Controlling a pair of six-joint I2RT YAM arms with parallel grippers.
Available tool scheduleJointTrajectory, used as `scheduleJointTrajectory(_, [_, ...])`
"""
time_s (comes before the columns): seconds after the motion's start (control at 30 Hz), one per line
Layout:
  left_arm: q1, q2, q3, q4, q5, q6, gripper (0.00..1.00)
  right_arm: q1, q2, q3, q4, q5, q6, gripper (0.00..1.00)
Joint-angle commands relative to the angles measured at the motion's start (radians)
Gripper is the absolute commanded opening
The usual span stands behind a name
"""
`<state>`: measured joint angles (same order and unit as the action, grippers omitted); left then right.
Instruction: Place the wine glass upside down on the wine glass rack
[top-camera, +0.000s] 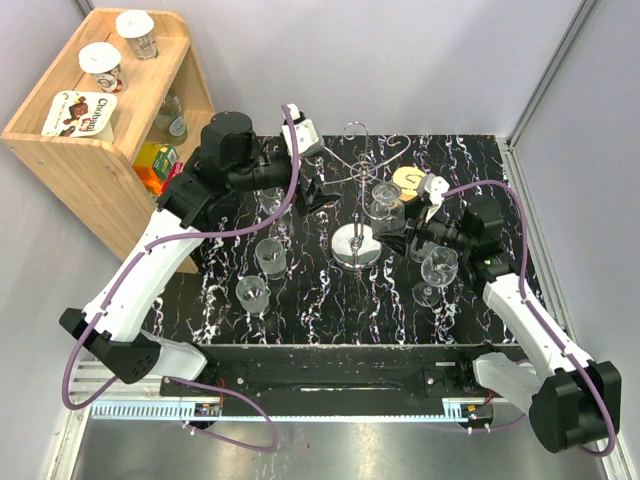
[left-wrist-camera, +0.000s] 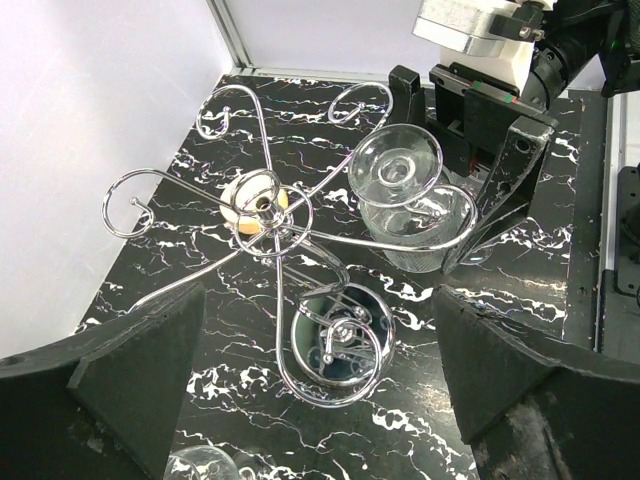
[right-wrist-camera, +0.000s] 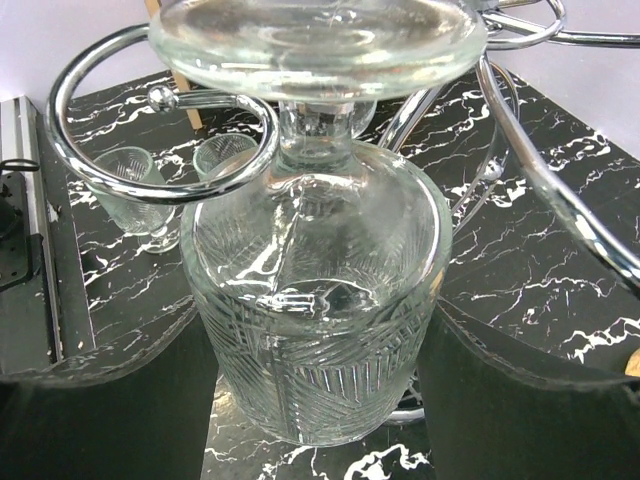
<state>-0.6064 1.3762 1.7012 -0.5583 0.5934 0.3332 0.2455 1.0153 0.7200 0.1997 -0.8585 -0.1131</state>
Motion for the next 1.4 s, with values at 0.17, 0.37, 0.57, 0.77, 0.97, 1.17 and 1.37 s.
scheduleJointTrajectory(0.17, [0.005,0.009,0.025,0.052,-0.02,0.009,0.99,0.047,0.019,0.015,0.139,-0.014,0.0,0.0])
scheduleJointTrajectory(0.37, [0.005,0.023,0.012,0.061,-0.049,0.013,0.99,0.055,0.029,-0.022,0.219,0.047,0.024,0.0])
scheduleJointTrajectory(0.57, [0.005,0.035,0.012,0.07,-0.047,0.013,0.99,0.063,0.035,-0.067,0.322,0.073,0.062,0.0])
scheduleJointTrajectory(0.77, [0.005,0.05,0.02,0.069,-0.05,0.012,0.99,0.075,0.037,-0.082,0.365,0.059,0.096,0.0])
scheduleJointTrajectory(0.97, [0.005,0.055,0.015,0.07,-0.055,0.012,0.99,0.077,0.017,-0.076,0.383,0.027,0.159,0.0])
scheduleJointTrajectory(1.17, [0.005,0.053,0.02,0.069,-0.064,0.018,0.99,0.075,0.012,-0.073,0.376,-0.008,0.184,0.0])
scheduleJointTrajectory(1.37, [0.005,0.057,0.017,0.07,-0.075,0.023,0.99,0.084,0.012,-0.048,0.327,0.013,0.176,0.0])
